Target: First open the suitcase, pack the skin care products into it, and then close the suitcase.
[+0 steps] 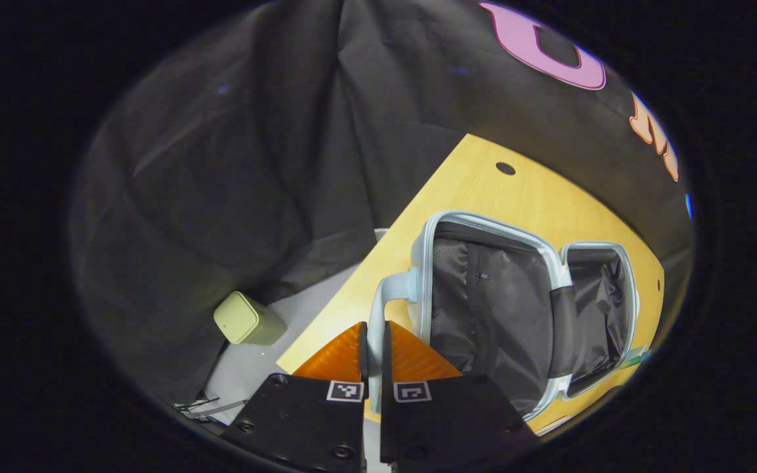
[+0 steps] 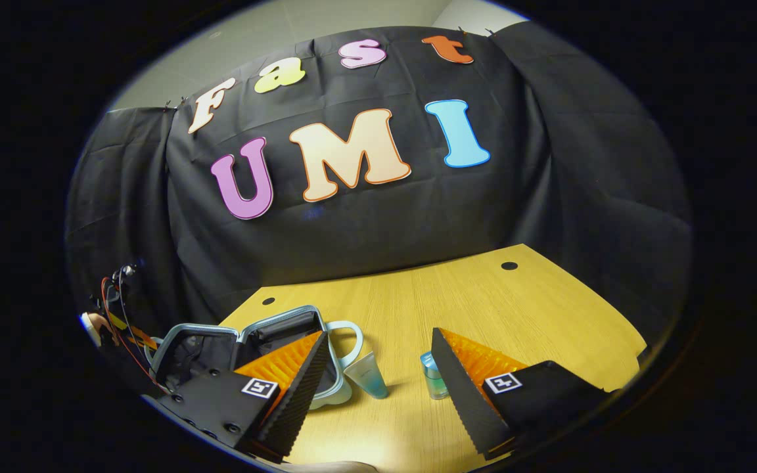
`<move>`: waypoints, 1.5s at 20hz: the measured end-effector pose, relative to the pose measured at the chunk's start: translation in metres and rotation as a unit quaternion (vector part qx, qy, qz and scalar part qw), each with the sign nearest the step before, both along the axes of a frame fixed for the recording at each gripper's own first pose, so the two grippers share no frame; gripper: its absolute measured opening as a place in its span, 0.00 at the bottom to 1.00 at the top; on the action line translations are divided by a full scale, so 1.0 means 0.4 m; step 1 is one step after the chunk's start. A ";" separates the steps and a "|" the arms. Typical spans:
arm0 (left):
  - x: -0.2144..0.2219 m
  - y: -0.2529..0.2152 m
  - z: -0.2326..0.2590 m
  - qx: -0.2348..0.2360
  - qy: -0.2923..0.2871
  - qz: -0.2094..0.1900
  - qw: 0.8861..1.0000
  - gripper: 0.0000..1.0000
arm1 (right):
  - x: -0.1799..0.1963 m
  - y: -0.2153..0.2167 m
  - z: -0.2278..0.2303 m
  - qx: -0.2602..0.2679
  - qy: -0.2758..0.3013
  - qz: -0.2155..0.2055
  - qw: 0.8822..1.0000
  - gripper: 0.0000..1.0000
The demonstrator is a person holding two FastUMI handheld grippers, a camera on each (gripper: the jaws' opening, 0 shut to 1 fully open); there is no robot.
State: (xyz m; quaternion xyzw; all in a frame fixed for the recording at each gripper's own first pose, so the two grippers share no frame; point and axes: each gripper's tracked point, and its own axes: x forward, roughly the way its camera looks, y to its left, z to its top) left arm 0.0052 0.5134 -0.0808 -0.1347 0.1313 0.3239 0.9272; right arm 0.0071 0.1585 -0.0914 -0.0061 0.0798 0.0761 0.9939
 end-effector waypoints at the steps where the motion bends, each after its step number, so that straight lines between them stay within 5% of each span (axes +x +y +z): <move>1: 0.024 -0.001 -0.034 -0.004 0.003 -0.008 1.000 0.02 | -0.001 -0.001 -0.002 -0.002 0.000 -0.003 1.000 0.98; 6: 0.051 0.028 -0.105 -0.045 0.004 -0.010 0.999 0.04 | -0.013 -0.007 -0.003 -0.005 -0.002 -0.018 1.000 0.98; 9: 0.074 0.024 -0.124 -0.059 -0.006 -0.008 0.998 0.14 | -0.018 -0.014 -0.013 -0.006 0.001 -0.022 1.000 0.98; 11: 0.065 0.026 -0.121 -0.056 -0.014 -0.002 0.998 0.41 | -0.020 -0.021 -0.020 -0.004 0.003 -0.023 1.000 0.98; 14: 0.020 0.041 -0.110 -0.029 -0.011 0.027 0.999 1.00 | -0.025 -0.032 -0.033 0.003 0.009 -0.020 1.000 0.98; 20: -0.023 -0.146 -0.024 0.023 -0.041 0.001 0.999 0.96 | -0.028 -0.073 -0.045 -0.005 0.026 -0.002 1.000 0.98; 30: 0.212 -0.765 0.085 0.079 -0.134 -0.217 0.964 0.96 | -0.047 -0.191 -0.071 -0.013 0.065 0.022 0.998 0.98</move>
